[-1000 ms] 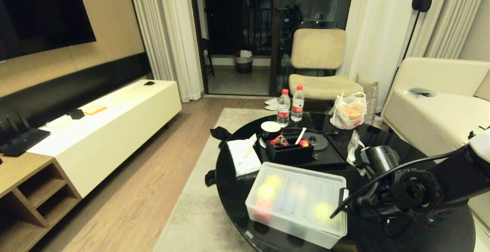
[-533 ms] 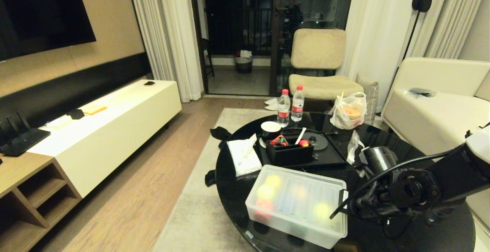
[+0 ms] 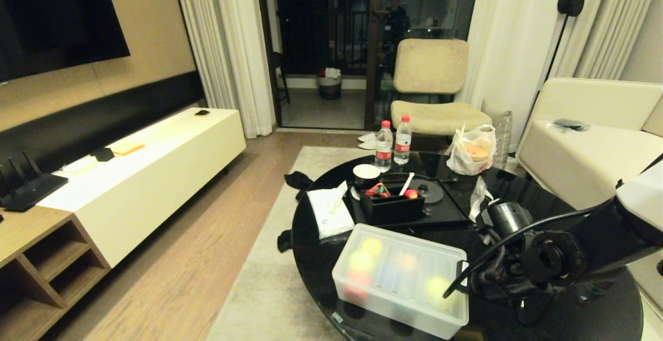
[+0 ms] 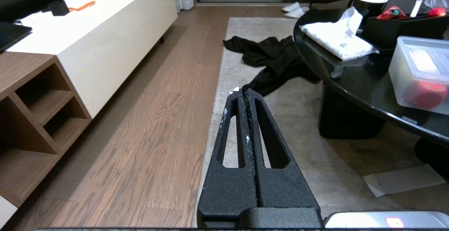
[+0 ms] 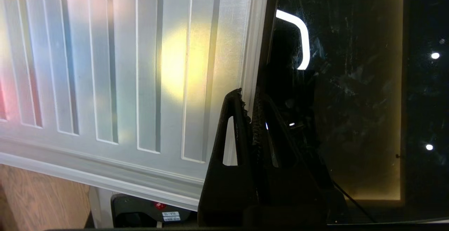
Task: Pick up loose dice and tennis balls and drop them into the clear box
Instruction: Close the lid
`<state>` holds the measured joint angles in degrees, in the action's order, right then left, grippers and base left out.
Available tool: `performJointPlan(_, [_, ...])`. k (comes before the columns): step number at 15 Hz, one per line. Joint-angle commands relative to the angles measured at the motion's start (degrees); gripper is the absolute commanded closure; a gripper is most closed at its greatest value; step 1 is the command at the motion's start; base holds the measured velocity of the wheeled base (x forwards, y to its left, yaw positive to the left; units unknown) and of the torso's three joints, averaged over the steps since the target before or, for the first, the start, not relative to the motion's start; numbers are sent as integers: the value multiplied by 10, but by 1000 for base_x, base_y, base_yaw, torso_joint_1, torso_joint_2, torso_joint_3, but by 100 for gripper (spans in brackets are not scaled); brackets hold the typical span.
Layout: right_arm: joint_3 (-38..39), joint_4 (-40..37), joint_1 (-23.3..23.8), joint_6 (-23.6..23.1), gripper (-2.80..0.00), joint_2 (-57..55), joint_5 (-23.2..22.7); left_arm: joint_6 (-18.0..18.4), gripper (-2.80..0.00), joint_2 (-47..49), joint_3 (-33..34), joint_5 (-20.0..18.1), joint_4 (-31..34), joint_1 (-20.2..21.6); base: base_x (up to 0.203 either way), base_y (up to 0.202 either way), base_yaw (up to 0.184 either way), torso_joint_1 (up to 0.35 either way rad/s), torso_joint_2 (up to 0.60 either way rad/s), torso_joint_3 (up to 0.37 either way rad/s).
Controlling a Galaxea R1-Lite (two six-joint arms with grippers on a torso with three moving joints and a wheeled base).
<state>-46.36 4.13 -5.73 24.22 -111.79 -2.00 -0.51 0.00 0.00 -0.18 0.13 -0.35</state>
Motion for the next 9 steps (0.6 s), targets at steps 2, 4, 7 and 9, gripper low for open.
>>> performJointPlan(2, [0, 1, 0, 2, 0, -2, 0, 0, 0, 0, 0, 0, 0, 0, 0, 0, 0, 0, 0, 0])
performJointPlan(4, [0, 1, 0, 0, 0, -1, 0, 0, 0, 0, 0, 0, 0, 0, 0, 0, 0, 0, 0, 0])
performJointPlan(7, [0, 1, 0, -1, 0, -1, 0, 0, 0, 0, 0, 0, 0, 0, 0, 0, 0, 0, 0, 0])
performJointPlan(9, [0, 1, 0, -1, 0, -4, 0, 0, 0, 0, 0, 0, 0, 0, 0, 0, 0, 0, 0, 0])
